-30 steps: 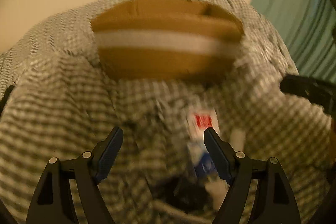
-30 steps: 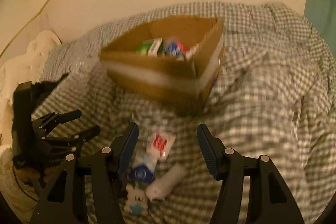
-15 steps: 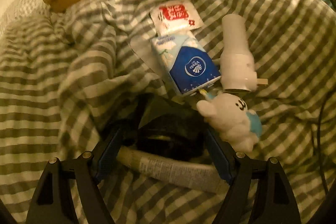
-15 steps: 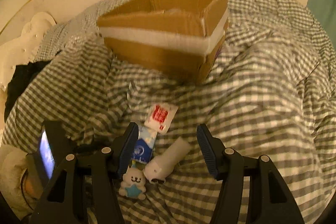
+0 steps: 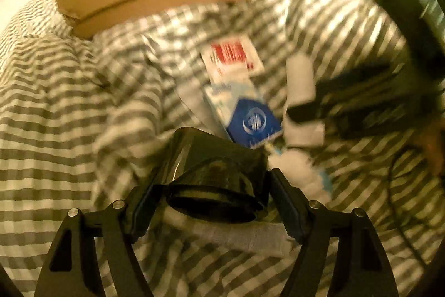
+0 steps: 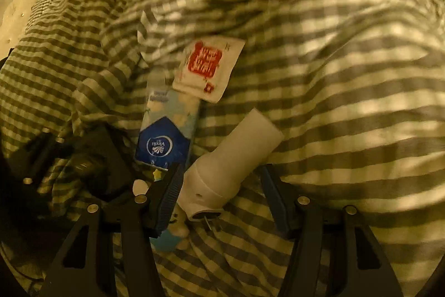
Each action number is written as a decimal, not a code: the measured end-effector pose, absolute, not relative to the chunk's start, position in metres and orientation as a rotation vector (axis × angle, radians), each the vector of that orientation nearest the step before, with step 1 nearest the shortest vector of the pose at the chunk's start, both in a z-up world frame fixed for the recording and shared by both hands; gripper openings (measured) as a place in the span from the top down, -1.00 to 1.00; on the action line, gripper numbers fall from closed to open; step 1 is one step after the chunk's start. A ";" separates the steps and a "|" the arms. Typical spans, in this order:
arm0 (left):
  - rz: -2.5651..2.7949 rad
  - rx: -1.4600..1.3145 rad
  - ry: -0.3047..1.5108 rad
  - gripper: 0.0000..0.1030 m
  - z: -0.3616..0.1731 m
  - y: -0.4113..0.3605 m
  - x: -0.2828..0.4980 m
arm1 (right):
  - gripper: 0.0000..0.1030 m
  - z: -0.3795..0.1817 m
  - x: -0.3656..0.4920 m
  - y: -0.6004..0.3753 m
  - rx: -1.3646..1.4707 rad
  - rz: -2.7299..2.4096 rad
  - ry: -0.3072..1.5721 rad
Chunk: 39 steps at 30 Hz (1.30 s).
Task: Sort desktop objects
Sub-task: 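Grasp the black cup-shaped item with the left gripper while the right grasps the white plug-in device, then carry the black item with the left gripper while the right carries the plug device, release into box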
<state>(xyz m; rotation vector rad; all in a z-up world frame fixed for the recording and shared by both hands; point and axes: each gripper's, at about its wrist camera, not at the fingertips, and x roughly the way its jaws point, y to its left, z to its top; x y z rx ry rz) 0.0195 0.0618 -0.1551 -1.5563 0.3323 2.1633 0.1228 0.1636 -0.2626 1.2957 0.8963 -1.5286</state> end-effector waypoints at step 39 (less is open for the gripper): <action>2.485 -1.190 -0.073 -0.51 -0.023 0.000 -0.078 | 0.10 -0.090 0.147 0.149 0.671 -1.745 0.645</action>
